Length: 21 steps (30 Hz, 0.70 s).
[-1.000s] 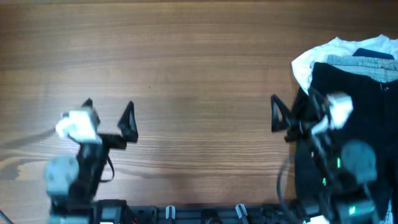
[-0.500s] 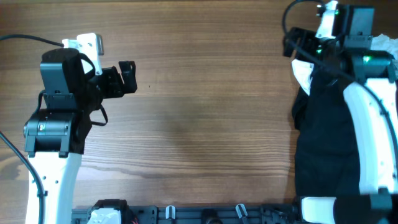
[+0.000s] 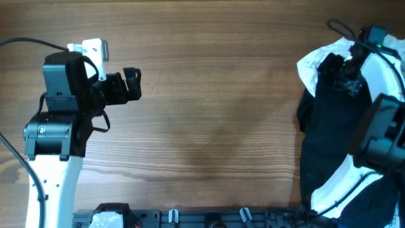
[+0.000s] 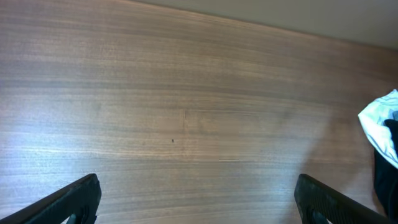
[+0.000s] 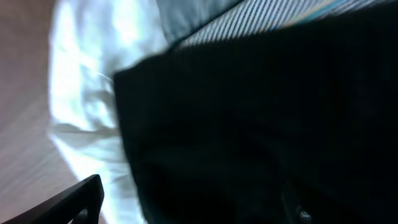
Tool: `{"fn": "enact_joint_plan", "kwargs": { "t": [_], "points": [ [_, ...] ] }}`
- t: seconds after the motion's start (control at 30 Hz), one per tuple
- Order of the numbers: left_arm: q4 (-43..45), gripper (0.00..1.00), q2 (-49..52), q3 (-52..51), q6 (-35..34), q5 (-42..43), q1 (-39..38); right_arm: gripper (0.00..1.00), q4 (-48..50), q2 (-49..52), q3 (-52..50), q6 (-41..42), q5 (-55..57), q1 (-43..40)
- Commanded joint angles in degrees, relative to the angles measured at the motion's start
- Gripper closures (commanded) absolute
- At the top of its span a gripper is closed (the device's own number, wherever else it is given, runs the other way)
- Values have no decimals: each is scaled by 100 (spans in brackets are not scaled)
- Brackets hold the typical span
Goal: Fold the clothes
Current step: 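Reach the right gripper to the black shorts on the clothes pile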
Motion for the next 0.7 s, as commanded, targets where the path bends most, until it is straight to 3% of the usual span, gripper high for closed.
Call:
{"fn": "enact_joint_plan", "kwargs": {
  "t": [0.0,0.13,0.27,0.47,0.6,0.67],
  "points": [
    [-127,0,-22,122,-37,107,48,7,28,120,81,63,15,50],
    [-365,0,-20,122,-37,107,48,8,42,120,81,-107,13,50],
    [-420,0,-20,122,-35,107,48,8,26,120,81,-787,15,90],
    [-422,0,-22,122,-35,107,48,9,-142,120,79,-846,11,94],
    [-400,0,-20,122,-35,107,48,3,-227,120,81,-1589,-428,94],
    [-400,0,-20,122,-35,107,48,1,-273,107,81,-1523,-422,94]
  ]
}}
